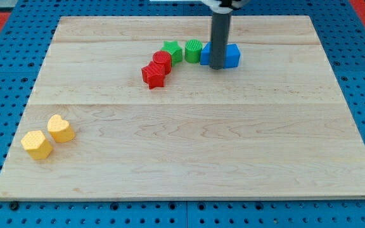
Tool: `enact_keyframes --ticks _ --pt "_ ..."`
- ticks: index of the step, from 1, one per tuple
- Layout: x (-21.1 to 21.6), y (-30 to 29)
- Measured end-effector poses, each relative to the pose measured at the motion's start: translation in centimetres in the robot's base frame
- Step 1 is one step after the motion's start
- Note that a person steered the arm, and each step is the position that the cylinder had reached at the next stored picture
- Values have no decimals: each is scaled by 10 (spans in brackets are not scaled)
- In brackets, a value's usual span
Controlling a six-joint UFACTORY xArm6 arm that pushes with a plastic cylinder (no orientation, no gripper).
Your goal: Nudge the blue cube and green circle up a bit
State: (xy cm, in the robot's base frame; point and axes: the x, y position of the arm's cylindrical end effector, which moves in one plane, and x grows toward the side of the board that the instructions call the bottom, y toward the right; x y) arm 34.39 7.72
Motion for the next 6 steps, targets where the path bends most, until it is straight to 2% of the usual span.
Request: enact_keyframes --ticks 1,3,4,5,6 --pt "0 25" --pt "-33 28" --pt "-9 27" --pt "8 -3" --pt "-12 -34"
